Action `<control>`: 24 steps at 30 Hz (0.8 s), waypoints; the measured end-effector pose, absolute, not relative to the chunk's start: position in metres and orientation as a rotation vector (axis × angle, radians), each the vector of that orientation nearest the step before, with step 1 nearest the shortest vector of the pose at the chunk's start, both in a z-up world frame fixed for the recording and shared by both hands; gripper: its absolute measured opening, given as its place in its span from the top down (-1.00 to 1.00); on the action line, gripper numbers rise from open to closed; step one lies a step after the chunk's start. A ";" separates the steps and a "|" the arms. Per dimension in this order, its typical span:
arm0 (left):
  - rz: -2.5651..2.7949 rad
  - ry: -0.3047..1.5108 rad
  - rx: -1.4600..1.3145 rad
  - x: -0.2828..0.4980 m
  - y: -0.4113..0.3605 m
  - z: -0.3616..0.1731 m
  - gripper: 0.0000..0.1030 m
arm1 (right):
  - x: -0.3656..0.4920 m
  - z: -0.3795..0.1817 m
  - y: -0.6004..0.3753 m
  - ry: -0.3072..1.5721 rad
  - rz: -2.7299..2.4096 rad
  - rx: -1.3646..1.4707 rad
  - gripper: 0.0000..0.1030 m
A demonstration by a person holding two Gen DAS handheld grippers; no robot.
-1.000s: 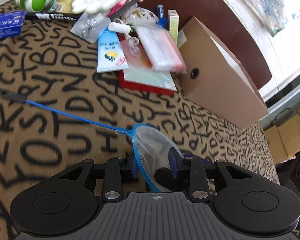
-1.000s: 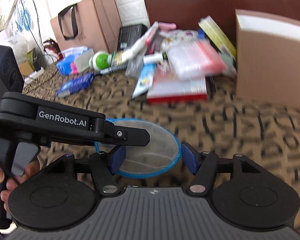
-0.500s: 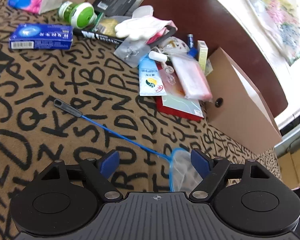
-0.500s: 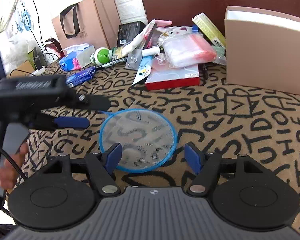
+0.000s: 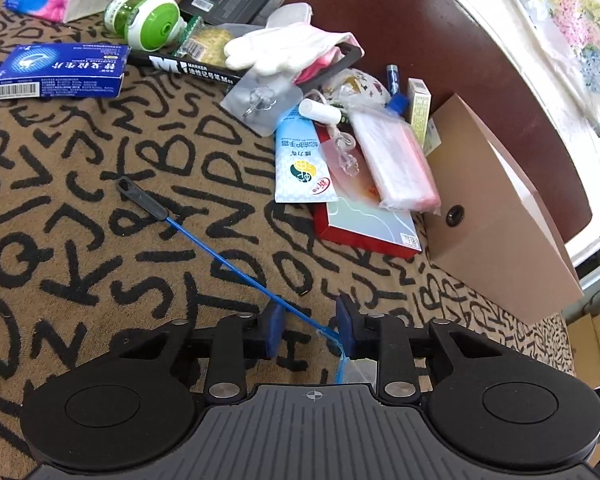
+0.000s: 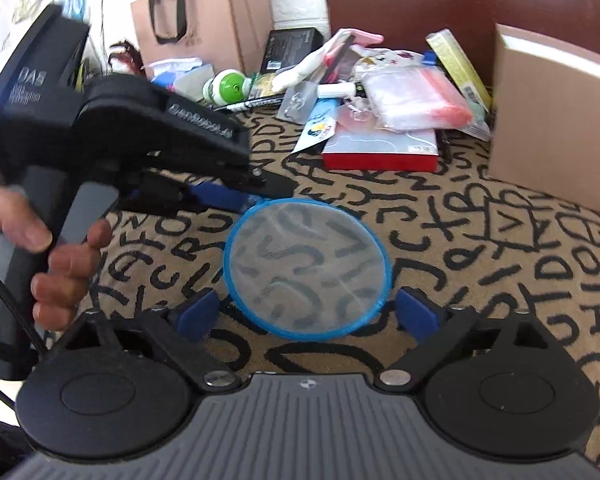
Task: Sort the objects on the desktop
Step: 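Lift the blue mesh net with both tools and pull it clear of the clutter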
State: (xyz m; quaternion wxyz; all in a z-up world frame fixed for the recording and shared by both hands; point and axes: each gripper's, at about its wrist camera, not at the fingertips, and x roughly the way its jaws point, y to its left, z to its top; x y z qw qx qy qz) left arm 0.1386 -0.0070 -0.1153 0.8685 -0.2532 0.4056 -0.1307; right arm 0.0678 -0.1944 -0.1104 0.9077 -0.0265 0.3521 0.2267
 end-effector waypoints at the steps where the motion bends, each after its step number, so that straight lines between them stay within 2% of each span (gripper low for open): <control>1: -0.273 0.849 -0.533 0.139 -0.007 -0.115 0.15 | 0.069 -0.111 -0.192 0.719 0.460 -0.065 -0.90; 5: -0.282 0.855 -0.558 0.140 -0.005 -0.116 0.16 | 0.077 -0.113 -0.191 0.700 0.448 -0.062 -0.90; 6: -0.287 0.860 -0.563 0.141 -0.004 -0.116 0.42 | 0.079 -0.113 -0.191 0.699 0.451 -0.058 -0.88; 7: -0.294 0.862 -0.573 0.141 -0.004 -0.115 0.51 | 0.080 -0.113 -0.190 0.696 0.455 -0.065 -0.86; 11: -0.328 0.845 -0.579 0.138 -0.004 -0.107 0.69 | 0.079 -0.111 -0.191 0.696 0.456 -0.067 -0.83; 14: -0.351 0.830 -0.577 0.135 -0.008 -0.098 0.71 | 0.076 -0.107 -0.195 0.690 0.457 -0.045 -0.83; 22: -0.447 0.765 -0.556 0.139 -0.035 -0.057 0.46 | 0.072 -0.081 -0.215 0.621 0.438 -0.019 -0.83; 24: -0.480 0.749 -0.560 0.143 -0.046 -0.045 0.46 | 0.073 -0.071 -0.223 0.594 0.423 -0.016 -0.83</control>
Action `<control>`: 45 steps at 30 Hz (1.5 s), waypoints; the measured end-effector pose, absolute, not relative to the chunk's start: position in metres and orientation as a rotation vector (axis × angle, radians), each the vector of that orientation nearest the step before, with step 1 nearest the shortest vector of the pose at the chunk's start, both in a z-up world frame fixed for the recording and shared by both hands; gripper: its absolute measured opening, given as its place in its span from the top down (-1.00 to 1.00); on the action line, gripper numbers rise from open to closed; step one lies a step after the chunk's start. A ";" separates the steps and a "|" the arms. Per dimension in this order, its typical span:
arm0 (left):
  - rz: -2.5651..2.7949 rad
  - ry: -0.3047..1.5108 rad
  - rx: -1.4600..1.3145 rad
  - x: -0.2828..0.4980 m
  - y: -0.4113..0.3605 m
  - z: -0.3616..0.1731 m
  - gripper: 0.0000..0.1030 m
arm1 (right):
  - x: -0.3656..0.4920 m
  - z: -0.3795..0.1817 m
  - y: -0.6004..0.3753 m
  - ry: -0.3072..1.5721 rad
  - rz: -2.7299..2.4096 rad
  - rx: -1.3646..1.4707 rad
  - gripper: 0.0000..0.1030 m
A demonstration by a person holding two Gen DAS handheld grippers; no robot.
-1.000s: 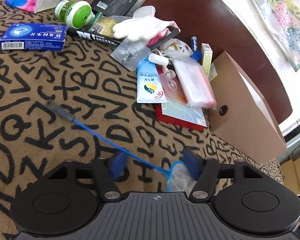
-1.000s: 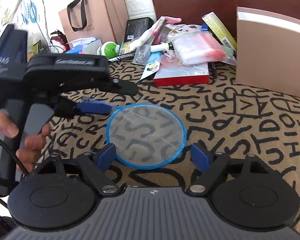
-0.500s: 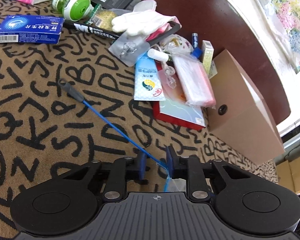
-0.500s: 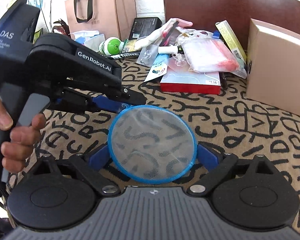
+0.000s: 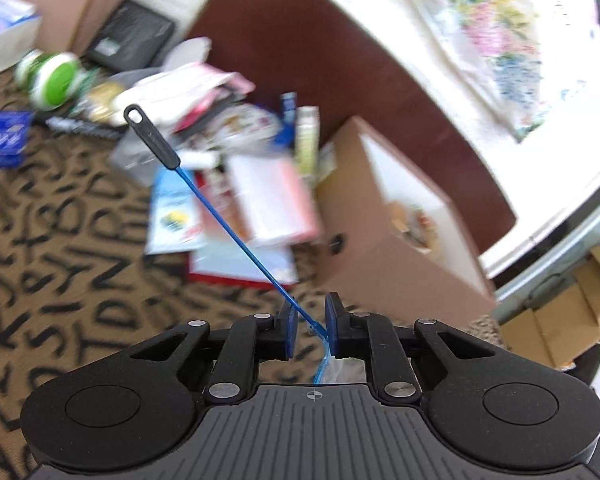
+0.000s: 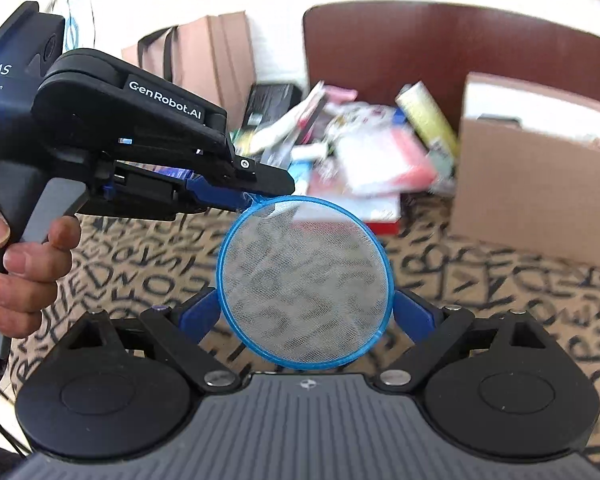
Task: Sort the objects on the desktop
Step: 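Carry the blue mesh net in both tools over the brown box, then lower the net into the brown box and open both tools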
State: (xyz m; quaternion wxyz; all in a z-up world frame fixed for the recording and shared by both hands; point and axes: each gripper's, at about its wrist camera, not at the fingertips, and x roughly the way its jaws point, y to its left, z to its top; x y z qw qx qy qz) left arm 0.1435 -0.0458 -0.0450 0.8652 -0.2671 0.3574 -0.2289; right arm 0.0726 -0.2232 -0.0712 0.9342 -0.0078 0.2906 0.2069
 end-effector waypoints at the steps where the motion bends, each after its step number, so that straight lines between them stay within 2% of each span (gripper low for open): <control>1: -0.496 0.738 -0.559 0.146 -0.052 -0.039 0.45 | 0.073 -0.066 -0.228 0.581 0.414 -0.015 -0.83; 11: -0.668 0.618 -0.481 0.173 -0.135 0.025 0.46 | 0.090 -0.011 -0.291 0.436 0.292 0.014 -0.83; 18: -0.754 0.591 -0.491 0.204 -0.188 0.050 0.46 | 0.107 0.017 -0.337 0.369 0.199 -0.015 -0.83; 21: -0.788 0.594 -0.515 0.220 -0.208 0.056 0.40 | 0.122 0.022 -0.354 0.354 0.166 -0.016 -0.83; 29: -0.816 0.631 -0.523 0.264 -0.256 0.052 0.40 | 0.165 0.023 -0.395 0.351 0.114 0.018 -0.83; 42: -0.770 0.751 -0.538 0.327 -0.276 0.008 0.39 | 0.221 -0.008 -0.419 0.437 0.071 0.011 -0.83; 44: -0.761 0.774 -0.544 0.332 -0.275 0.000 0.25 | 0.227 -0.014 -0.421 0.458 0.066 0.009 -0.83; 45: -0.756 0.783 -0.550 0.334 -0.274 -0.003 0.04 | 0.230 -0.017 -0.422 0.471 0.062 0.010 -0.83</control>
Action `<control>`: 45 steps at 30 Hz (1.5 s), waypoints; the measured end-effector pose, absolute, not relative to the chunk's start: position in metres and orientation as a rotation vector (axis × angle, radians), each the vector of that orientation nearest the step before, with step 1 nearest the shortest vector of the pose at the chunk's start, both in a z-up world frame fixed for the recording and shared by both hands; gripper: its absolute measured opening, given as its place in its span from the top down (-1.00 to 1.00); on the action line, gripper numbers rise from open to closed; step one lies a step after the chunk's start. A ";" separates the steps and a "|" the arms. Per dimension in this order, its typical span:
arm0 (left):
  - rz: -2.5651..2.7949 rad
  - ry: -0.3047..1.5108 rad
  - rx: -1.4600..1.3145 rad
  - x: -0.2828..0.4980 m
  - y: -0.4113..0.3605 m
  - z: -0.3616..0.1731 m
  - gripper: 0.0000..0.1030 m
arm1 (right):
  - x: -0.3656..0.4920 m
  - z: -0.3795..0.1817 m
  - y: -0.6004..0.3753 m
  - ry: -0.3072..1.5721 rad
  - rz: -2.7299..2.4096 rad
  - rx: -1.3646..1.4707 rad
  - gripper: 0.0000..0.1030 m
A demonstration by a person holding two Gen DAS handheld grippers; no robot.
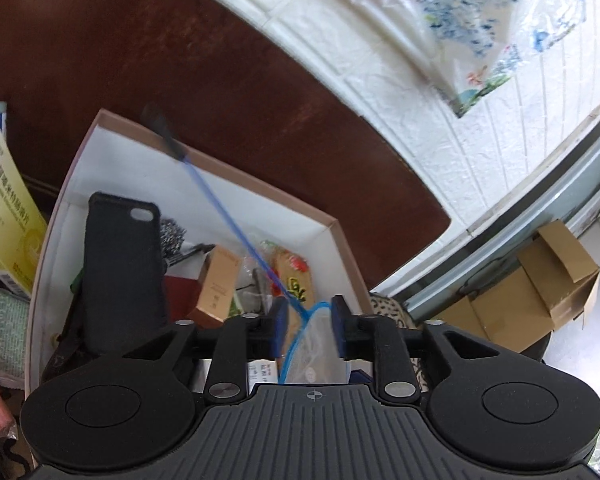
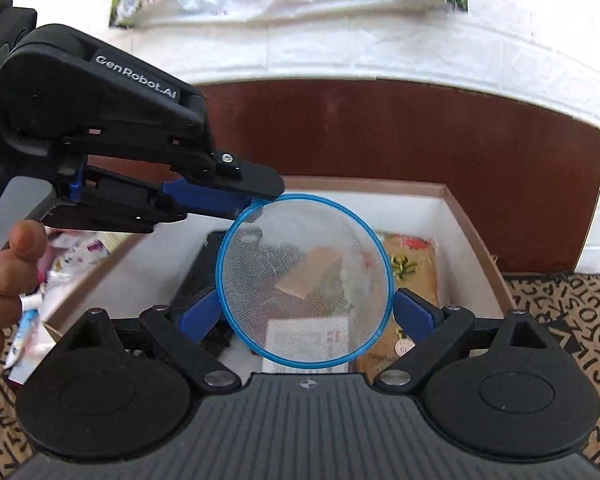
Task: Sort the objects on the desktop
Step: 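Lower the net into the brown box and open both tools, then withdraw both open tools up and away from the box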
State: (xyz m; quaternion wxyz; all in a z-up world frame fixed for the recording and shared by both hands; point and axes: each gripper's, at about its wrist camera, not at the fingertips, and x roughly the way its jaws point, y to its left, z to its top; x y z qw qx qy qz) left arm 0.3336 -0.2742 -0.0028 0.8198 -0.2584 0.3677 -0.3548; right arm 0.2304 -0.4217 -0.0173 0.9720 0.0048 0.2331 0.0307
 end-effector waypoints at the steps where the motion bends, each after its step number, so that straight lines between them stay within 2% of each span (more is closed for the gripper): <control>1: -0.747 0.787 -0.554 0.335 -0.273 -0.004 -0.25 | 0.233 -0.020 -0.422 0.484 0.054 0.011 -0.83; 2: -0.741 0.784 -0.555 0.335 -0.272 -0.005 -0.38 | 0.234 -0.023 -0.423 0.494 0.045 0.011 -0.84; 3: -0.736 0.778 -0.555 0.335 -0.271 -0.005 -0.65 | 0.235 -0.025 -0.424 0.501 0.037 0.012 -0.84; 5: -0.731 0.756 -0.557 0.332 -0.267 -0.003 -0.99 | 0.235 -0.028 -0.426 0.509 0.025 0.014 -0.84; 14: -0.728 0.723 -0.486 0.316 -0.257 0.009 -1.00 | 0.226 -0.028 -0.424 0.498 0.009 0.017 -0.98; 45: -0.671 0.576 -0.345 0.218 -0.204 0.043 -1.00 | 0.156 0.010 -0.398 0.433 0.026 0.031 -0.99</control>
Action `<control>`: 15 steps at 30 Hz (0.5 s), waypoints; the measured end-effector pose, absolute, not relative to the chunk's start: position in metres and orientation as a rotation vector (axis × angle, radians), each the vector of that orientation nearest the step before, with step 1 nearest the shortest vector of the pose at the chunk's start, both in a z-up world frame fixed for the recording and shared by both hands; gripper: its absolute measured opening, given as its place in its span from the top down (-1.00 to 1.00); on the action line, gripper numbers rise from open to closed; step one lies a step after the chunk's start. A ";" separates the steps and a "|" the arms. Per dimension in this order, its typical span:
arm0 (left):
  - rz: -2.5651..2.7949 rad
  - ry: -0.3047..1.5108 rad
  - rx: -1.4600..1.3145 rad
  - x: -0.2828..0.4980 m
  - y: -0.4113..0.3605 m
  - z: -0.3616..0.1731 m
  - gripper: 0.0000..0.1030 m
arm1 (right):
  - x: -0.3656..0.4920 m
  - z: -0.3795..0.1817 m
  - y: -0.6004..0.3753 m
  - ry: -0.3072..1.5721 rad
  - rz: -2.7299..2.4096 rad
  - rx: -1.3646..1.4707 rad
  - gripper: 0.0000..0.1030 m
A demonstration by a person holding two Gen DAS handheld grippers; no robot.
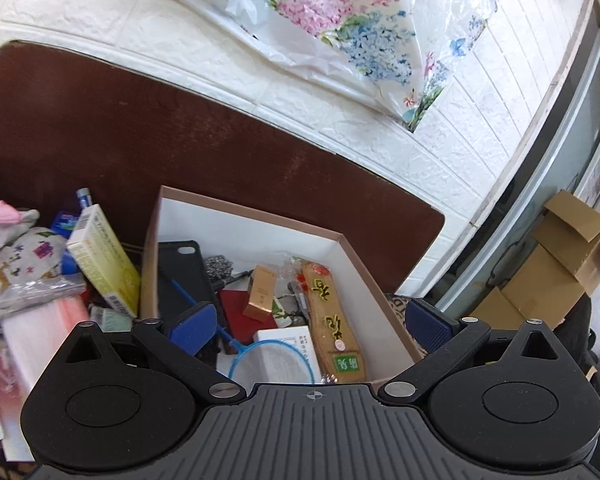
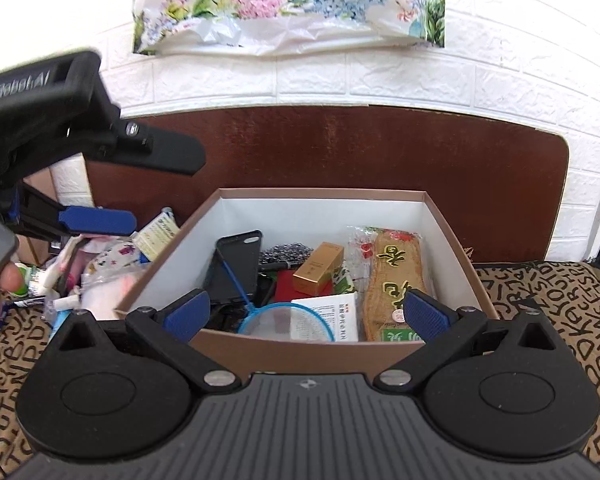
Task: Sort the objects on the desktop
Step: 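Withdraw both open tools up and away from the box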
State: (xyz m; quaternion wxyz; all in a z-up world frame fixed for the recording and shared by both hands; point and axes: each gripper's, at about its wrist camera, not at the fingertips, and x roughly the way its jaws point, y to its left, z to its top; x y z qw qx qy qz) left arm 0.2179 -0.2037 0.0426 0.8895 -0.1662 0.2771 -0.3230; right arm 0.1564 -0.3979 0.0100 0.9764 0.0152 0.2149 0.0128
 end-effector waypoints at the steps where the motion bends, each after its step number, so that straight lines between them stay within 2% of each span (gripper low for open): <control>1: -0.670 0.570 -0.342 0.212 -0.199 0.041 -1.00 | 0.152 0.011 -0.396 0.431 0.030 0.033 -0.99; 15: -0.583 0.579 -0.290 0.131 -0.124 0.010 -1.00 | 0.086 -0.002 -0.338 0.454 0.124 0.035 -0.99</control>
